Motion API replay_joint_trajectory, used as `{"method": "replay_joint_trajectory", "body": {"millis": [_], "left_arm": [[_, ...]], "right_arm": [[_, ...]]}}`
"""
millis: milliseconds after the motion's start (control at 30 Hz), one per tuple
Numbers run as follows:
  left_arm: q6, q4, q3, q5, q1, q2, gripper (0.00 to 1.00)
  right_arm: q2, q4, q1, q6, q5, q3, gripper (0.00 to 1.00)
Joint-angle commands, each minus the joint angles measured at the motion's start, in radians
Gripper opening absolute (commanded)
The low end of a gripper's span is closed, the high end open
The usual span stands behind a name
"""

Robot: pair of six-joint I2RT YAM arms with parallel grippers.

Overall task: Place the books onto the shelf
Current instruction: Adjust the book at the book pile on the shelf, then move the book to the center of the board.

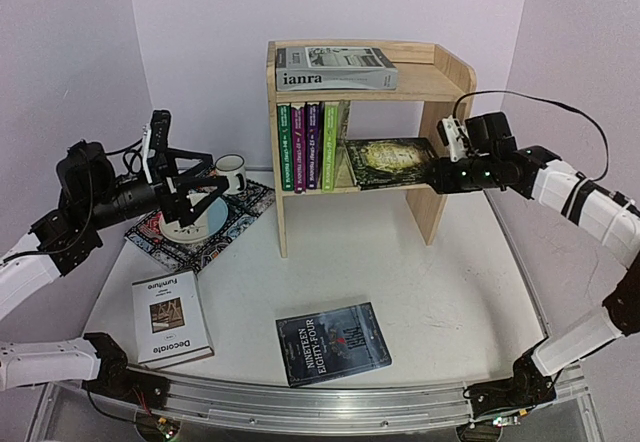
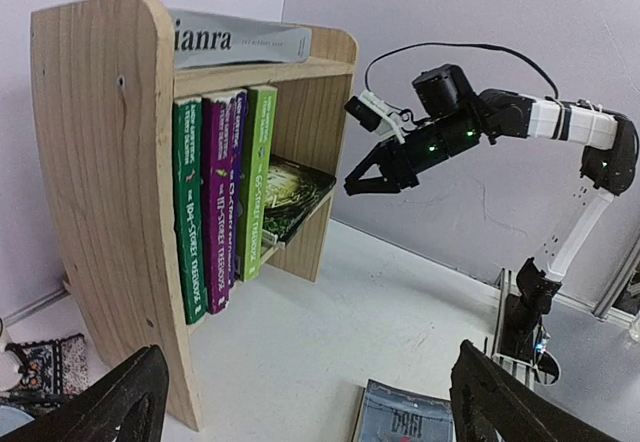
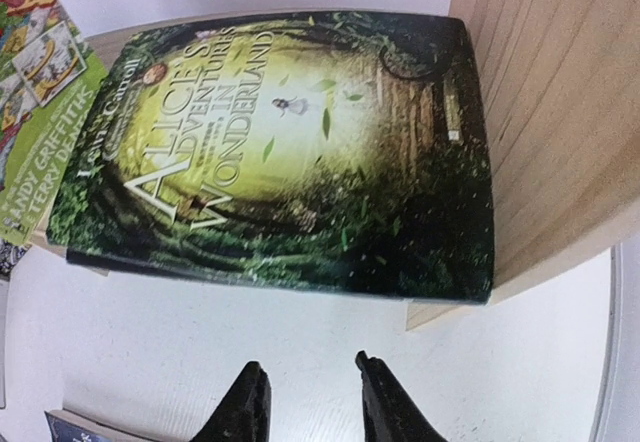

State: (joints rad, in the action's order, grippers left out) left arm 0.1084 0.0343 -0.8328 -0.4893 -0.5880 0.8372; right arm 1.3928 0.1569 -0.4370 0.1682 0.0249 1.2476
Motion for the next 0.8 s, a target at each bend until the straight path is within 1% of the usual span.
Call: {"method": "replay_joint_trajectory", "body": {"millis": [0,67,167,300,433,500,533,600,633,700,767], "left_arm": [[0.073,-0.013,0.049,0.003,-0.001,0.02,1.0],[0.101,-0.013,0.077,-0.003,-0.003,0.033,1.0],[0.153,-0.011,0.118,-0.012,-0.007,0.059,1.0],[0.188,-0.011,0.163,0.005,-0.048,0.094,1.0],[0.22,-0.008,0.199,0.054,-0.058,0.089,1.0],[0.239,-0.002,0.216,0.09,-0.058,0.088,1.0],[0.253,0.0,0.224,0.106,-0.058,0.09,1.0],[0.28,0.012,0.242,0.142,-0.057,0.1,1.0],[0.29,0.017,0.247,0.148,-0.058,0.107,1.0],[0.304,0.022,0.25,0.156,-0.058,0.125,1.0],[0.317,0.022,0.248,0.173,-0.058,0.136,1.0]], "right_arm": [[-0.072,0.067,-0.012,0.008,-0.13,-0.069,0.37],[-0.094,0.089,-0.067,-0.003,-0.111,-0.109,0.39],[-0.14,0.094,-0.192,-0.032,-0.054,-0.179,0.45],[-0.193,0.071,-0.347,-0.056,-0.093,-0.281,0.54],[-0.22,0.078,-0.487,-0.048,-0.086,-0.357,0.7],[-0.203,0.093,-0.548,-0.032,-0.08,-0.371,0.77],[-0.191,0.098,-0.575,-0.028,-0.073,-0.375,0.82],[-0.168,0.099,-0.652,-0.039,-0.039,-0.389,0.95],[-0.156,0.096,-0.687,-0.05,-0.006,-0.396,0.98],[-0.128,0.092,-0.749,-0.093,0.042,-0.406,0.98],[-0.09,0.094,-0.795,-0.148,0.05,-0.403,0.98]]}}
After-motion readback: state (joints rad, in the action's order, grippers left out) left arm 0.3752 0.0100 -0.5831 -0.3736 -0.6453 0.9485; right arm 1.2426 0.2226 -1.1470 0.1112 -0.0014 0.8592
